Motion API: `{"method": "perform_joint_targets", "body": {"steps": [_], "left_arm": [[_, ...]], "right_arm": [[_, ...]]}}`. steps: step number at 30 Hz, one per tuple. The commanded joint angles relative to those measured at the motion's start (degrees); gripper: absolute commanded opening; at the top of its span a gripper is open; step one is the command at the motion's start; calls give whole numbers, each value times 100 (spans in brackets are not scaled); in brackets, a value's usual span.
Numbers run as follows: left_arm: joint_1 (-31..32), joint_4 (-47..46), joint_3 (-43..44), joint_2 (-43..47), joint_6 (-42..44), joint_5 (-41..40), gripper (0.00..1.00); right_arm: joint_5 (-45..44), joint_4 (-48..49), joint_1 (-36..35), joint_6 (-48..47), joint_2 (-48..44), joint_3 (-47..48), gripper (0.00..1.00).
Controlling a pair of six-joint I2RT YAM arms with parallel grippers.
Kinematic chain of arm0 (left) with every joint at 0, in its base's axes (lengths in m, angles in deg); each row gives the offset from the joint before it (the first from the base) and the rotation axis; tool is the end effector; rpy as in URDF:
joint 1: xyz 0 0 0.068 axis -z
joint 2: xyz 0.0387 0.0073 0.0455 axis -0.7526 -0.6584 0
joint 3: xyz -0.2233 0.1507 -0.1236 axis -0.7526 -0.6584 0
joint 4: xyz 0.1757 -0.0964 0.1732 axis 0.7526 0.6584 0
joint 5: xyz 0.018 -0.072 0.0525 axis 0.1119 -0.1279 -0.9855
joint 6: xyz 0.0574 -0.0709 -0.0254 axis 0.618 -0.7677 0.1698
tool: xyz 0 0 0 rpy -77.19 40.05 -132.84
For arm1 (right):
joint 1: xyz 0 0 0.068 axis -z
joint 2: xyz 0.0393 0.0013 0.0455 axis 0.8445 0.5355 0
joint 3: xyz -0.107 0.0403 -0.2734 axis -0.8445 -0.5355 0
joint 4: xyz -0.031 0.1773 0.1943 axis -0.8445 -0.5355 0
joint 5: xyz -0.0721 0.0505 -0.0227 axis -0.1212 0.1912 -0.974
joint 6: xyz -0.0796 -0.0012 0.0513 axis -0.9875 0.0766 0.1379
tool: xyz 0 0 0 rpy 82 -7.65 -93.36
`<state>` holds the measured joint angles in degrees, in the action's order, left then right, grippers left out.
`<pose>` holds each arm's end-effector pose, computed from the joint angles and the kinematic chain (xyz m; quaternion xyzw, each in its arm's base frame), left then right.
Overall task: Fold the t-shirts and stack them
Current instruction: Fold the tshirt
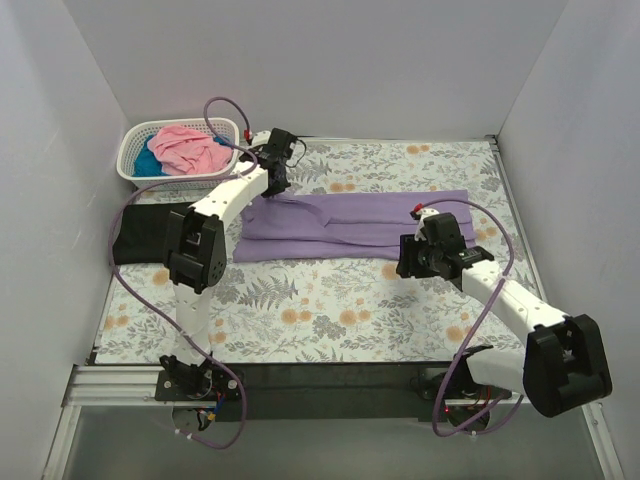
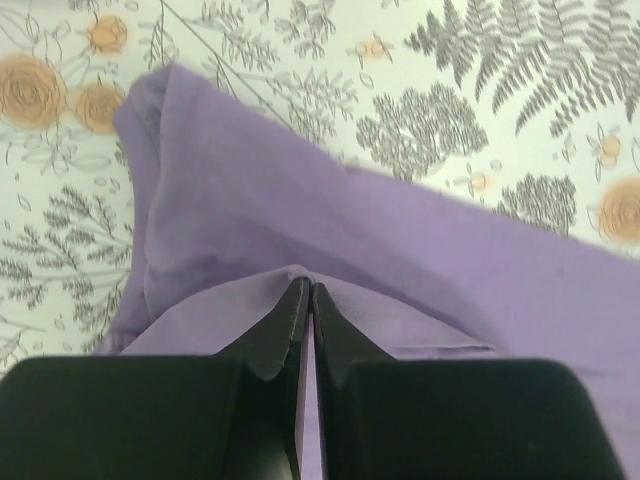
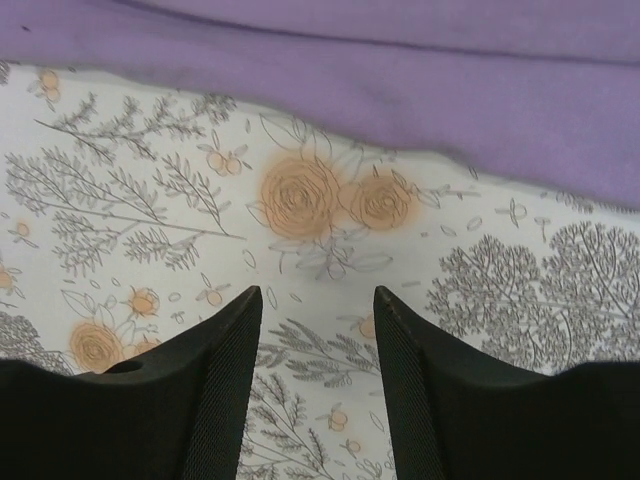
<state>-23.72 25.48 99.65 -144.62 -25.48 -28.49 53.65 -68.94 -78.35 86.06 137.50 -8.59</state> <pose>0.4600 -0.1738 0.2231 -0.4503 0.8297 -0.0487 0.3262 0.2384 0.0921 0.1895 -0.0567 0.9322 0.1166 0.3380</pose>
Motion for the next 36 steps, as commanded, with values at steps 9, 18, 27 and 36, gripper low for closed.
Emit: {"method": "perform_joint_targets", "body": {"steps": [9,18,27,36], "left_arm": [[-392,-599,636,-372,348,51,0],[-559,-968,126,-231,163,253,0],[-559,-1109,-120,-47,322,402,2],[-559,-1188,-507,191,330,429,2]], "right_arm": [[558,804,-36,-261,1681,1382,47],[136,901,-27,-367,2736,2068,45],[267,918,-19,-297,3009,2183,45],[1556,1541,-19,-271,2885,2515,41]]}}
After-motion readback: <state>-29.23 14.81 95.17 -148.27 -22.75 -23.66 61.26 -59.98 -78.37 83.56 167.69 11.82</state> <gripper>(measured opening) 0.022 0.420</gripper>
